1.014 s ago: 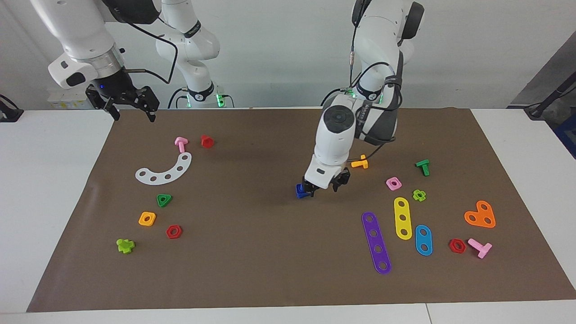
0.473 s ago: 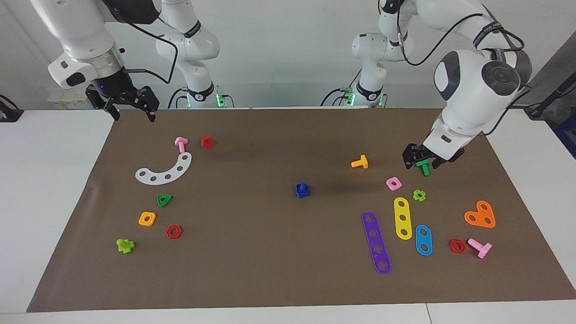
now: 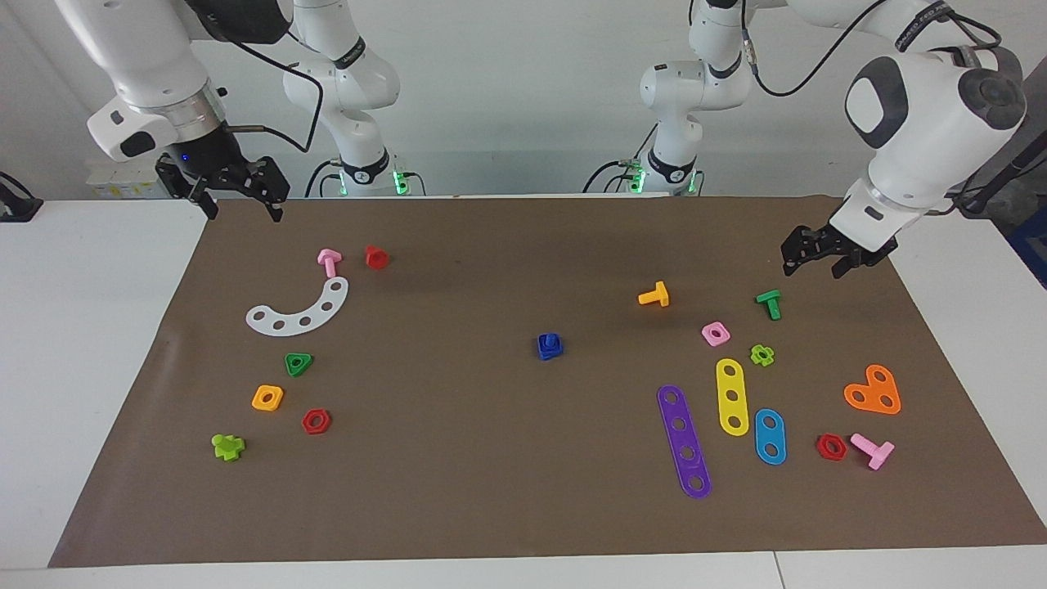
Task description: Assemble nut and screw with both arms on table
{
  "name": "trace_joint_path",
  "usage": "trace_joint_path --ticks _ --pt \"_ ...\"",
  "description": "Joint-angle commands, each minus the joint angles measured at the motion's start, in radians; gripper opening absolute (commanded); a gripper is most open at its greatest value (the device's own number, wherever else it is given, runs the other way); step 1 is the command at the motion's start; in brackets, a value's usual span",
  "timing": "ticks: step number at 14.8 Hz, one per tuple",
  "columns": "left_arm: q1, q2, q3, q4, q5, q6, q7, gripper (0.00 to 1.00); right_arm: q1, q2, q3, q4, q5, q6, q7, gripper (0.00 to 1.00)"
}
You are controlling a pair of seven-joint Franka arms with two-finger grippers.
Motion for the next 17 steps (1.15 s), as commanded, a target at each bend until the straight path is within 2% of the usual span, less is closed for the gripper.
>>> trace_joint_path --ticks 1,4,9,17 --pt "0.004 -0.081 -0.005 -0.049 -0.015 -0.013 0.001 0.98 -0.002 -0.003 -0.001 0.002 0.016 -0.016 -0.030 1.00" --pt "-0.003 -0.110 -0.005 -0.051 -0.015 -0.015 0.004 1.00 -0.002 -0.003 -0.001 0.002 0.017 -0.010 -0.030 1.00" --pt "-0.005 -0.109 -0.007 -0.051 -0.006 0.008 0.009 1.00 -0.004 -0.001 -0.001 0.002 0.051 0.010 -0.031 1.00" --pt "0.000 -0.109 -0.008 -0.049 -0.001 0.019 0.016 1.00 -0.002 -0.001 -0.002 0.001 0.031 0.016 -0.028 1.00"
